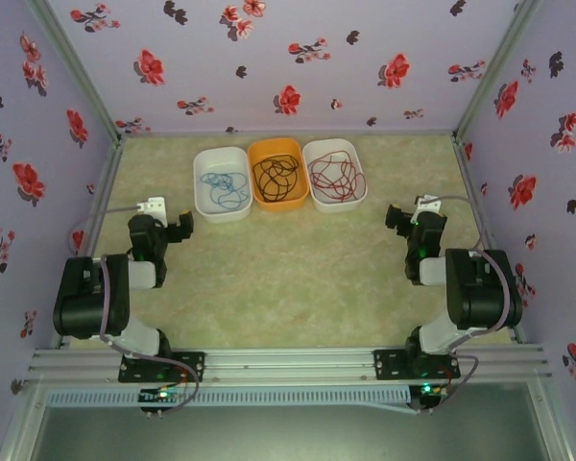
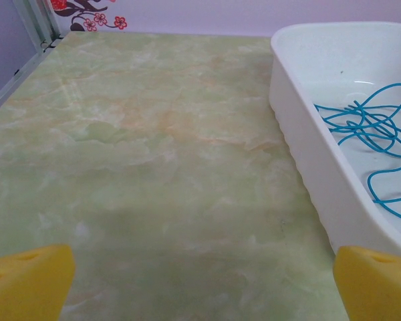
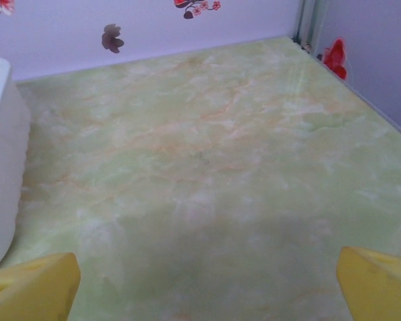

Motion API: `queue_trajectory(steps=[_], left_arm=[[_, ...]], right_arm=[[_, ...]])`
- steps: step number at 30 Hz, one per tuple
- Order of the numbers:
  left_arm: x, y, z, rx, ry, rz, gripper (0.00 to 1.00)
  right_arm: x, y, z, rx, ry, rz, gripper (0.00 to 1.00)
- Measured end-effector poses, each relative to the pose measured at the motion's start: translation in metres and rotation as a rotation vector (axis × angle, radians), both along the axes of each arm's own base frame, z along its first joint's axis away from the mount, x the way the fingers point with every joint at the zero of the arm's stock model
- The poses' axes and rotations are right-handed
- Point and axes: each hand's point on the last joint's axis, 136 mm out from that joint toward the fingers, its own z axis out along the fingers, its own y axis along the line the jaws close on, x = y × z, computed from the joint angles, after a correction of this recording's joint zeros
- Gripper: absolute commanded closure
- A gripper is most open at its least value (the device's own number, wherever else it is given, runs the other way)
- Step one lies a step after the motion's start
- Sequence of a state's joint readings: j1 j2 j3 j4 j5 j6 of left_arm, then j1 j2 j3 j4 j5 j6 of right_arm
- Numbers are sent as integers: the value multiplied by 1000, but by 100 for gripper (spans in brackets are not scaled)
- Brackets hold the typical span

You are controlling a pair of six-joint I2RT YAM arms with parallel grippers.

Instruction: Untangle the cables

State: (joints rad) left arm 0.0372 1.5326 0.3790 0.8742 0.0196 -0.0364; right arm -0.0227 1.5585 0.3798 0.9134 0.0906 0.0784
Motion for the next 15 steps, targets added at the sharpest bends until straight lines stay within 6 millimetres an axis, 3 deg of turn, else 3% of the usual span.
queue_trajectory(steps=[5,15], left_arm=[[0,0,0,3,0,-1,0],[0,0,0,3,0,-1,0]], right_arm=[[0,10,-3,22,12,55,1],[-2,5,-7,2,29,9,1]])
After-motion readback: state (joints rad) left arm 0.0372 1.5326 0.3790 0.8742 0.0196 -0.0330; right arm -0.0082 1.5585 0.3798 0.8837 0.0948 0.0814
